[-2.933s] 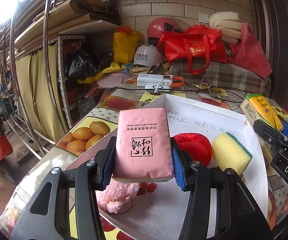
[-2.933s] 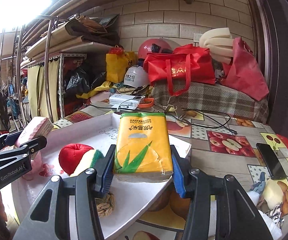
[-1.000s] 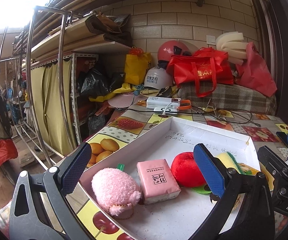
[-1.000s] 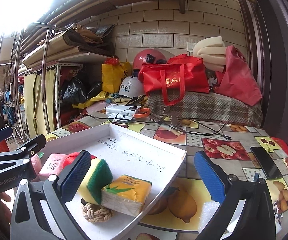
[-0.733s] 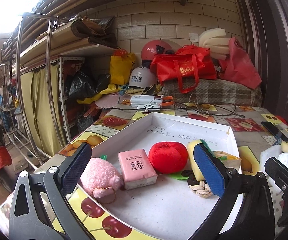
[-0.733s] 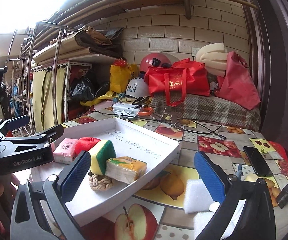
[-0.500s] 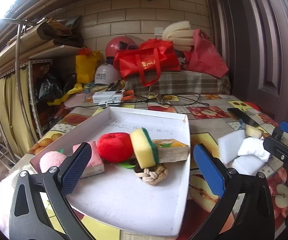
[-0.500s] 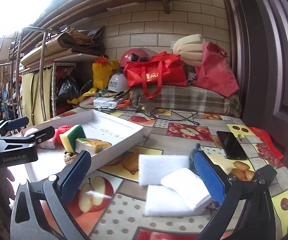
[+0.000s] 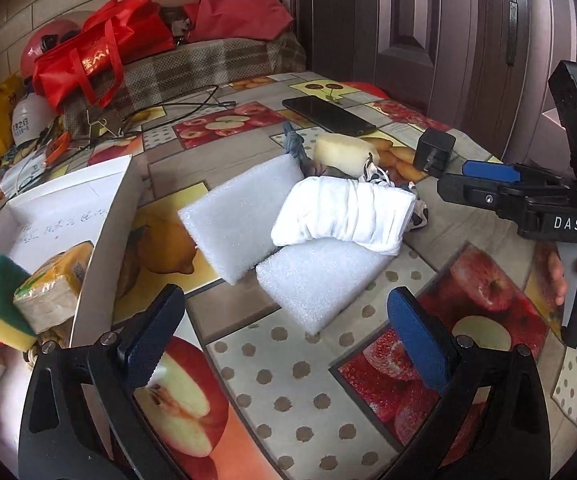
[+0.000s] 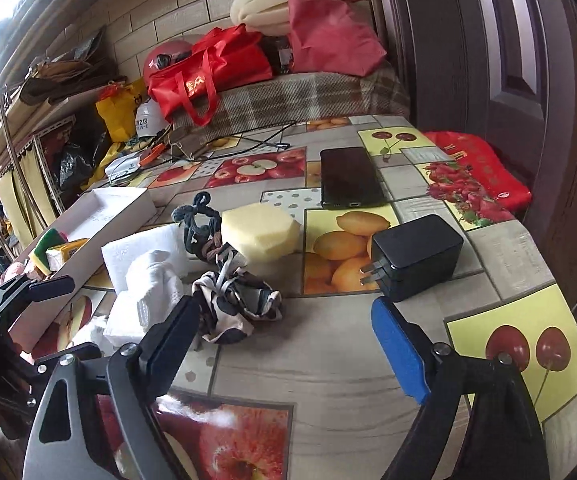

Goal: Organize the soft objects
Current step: 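Grasp the white rolled towel with the left tool while the right tool grasps the black-and-white cloth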

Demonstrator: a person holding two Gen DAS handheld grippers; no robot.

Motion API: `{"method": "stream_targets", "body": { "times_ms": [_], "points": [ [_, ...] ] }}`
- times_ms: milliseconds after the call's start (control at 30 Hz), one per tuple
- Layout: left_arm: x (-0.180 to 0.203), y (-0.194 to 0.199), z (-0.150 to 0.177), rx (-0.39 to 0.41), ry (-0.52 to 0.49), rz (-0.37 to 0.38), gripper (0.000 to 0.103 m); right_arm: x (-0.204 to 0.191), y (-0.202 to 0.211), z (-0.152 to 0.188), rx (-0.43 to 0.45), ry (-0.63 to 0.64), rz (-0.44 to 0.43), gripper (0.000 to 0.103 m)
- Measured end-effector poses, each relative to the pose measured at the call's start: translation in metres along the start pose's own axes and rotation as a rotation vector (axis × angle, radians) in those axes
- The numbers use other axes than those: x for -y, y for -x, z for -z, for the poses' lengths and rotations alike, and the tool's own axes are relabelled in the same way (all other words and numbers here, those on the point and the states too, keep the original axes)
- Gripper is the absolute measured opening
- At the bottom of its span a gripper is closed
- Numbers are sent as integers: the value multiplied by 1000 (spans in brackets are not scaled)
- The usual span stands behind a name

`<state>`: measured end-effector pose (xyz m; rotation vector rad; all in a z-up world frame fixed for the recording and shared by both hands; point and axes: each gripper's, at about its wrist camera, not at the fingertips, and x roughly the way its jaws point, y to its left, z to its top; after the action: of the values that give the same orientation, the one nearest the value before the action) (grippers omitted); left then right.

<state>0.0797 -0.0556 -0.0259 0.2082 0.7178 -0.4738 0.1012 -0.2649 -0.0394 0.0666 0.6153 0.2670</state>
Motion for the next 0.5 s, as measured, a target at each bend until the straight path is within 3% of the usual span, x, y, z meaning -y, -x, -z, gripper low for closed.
{"method": "stream_targets", "body": {
  "times_ms": [200, 333, 400, 433, 500],
  "points": [
    [20, -24, -12, -57, -82, 3, 102, -13, -37, -9, -121, 36, -82, 77],
    [29, -37, -19, -76, -123, -14, 100, -17, -55, -14, -167, 26, -137, 67],
    [27, -41, -20, -94, -112, -21, 90, -16, -56, -14, -174, 19, -154, 60],
    [22, -40, -20, -92, -89, -31, 76, -15, -54, -14, -169, 16, -160, 53],
    [14, -37, -20, -80, -51, 7, 73, -14, -50, -14, -153, 9, -150, 46]
  ]
}}
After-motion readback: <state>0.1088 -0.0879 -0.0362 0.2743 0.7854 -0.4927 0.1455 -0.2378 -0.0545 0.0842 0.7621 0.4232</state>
